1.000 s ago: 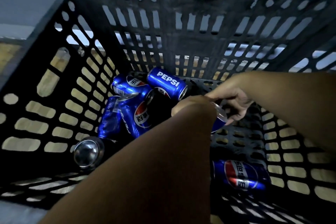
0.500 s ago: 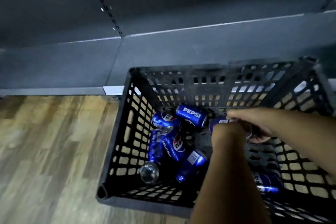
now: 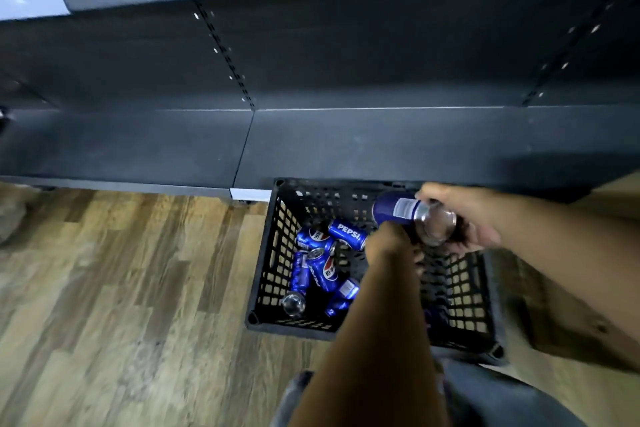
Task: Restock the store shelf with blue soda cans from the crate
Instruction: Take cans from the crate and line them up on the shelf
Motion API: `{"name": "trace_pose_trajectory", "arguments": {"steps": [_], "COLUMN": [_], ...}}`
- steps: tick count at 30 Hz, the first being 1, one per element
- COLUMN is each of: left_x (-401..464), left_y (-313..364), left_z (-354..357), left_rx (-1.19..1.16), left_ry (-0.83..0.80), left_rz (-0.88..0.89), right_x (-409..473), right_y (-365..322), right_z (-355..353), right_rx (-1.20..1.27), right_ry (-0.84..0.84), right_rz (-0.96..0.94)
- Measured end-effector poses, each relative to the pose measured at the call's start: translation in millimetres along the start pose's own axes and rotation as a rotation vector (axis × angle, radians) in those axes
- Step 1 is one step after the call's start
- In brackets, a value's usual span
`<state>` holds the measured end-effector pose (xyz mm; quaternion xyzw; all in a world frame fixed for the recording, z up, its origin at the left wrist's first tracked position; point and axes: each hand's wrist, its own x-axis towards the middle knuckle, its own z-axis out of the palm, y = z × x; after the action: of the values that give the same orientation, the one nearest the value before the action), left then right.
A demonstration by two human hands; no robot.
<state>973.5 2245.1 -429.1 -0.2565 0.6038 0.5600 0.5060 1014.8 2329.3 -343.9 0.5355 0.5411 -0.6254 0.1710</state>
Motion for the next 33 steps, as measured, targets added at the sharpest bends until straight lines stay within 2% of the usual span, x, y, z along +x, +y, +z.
{"name": "trace_pose_trajectory", "arguments": {"steps": [4,13,16,24,29,33], "left_x": [-75.4,-214.8,-264.9,-360.3,-394.9,-420.8], "left_y": [30.5,106.1,131.4,196.2,229.5,251.7], "left_z": [-2.8,-2.2,2.7,8.8,16.4,21.7], "left_rx": [-0.058,-0.051,0.012,-0.004,-0.04,-0.073], "left_ry": [-0.053,0.061,0.078,0.061,0.048,-0.028], "left_rz": [0.076,0.186,0.213,0.287,0.45,0.592], "right_x": [-47.0,-164.2,-197.8,-261.1,-292.5,-314.9], "right_y": [-21.4,-60.5,-76.5,-116.5,-155.4,-182.5], "right_z": [-13.0,-30.9,-38.8,-52.7,-55.4,-57.7], "right_rx": [0.118,0.425,0.457,0.54,0.484,0.469], "right_ry": [-0.045,-0.211,-0.278,-0.526,-0.595,-0.624], "right_rz": [0.043,0.015,-0.008,-0.079,-0.201,-0.321]}}
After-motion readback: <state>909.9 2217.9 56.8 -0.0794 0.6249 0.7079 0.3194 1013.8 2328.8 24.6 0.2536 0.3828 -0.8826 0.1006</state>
